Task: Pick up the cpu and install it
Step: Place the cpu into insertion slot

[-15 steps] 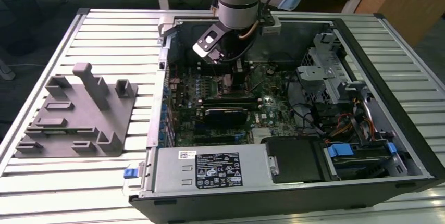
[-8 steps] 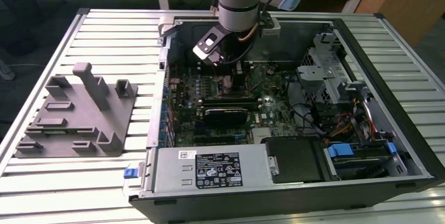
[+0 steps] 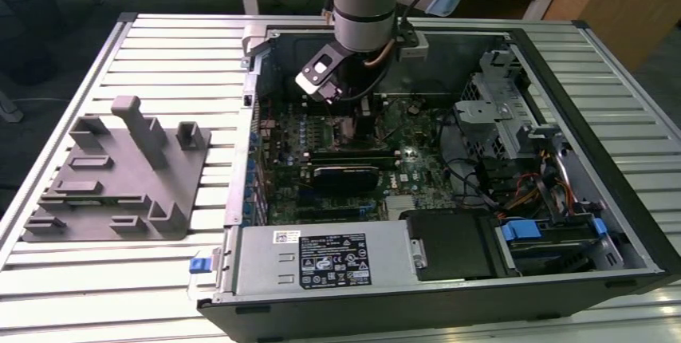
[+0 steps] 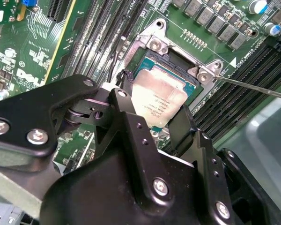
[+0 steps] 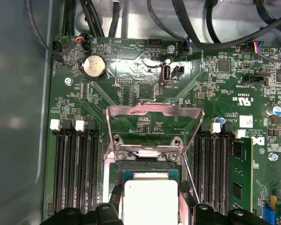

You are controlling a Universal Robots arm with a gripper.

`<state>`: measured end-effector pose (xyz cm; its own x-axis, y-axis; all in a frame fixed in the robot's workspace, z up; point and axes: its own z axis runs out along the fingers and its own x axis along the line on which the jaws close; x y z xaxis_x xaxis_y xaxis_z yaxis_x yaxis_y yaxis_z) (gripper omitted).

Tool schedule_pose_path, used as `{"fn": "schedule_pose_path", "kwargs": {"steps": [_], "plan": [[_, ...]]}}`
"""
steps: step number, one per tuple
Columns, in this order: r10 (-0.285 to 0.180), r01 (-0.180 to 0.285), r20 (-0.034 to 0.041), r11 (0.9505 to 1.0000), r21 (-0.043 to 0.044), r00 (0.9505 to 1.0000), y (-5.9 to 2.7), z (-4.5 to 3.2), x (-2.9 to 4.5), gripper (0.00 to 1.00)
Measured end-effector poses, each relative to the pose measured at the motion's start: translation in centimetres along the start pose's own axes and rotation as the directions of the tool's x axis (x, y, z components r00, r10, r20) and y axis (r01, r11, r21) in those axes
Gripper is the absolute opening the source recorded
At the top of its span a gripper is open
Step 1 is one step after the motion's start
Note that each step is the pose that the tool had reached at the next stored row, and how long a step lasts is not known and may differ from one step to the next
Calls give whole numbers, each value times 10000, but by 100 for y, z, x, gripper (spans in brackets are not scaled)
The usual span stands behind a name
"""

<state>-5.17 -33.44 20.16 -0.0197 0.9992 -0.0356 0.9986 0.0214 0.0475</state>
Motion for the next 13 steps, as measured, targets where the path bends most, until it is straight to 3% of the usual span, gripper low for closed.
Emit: {"fn": "schedule_pose_path", "kwargs": {"steps": [13], "plan": [[12,-12,-1,10000,0,10000,-3,74,9,55]]}}
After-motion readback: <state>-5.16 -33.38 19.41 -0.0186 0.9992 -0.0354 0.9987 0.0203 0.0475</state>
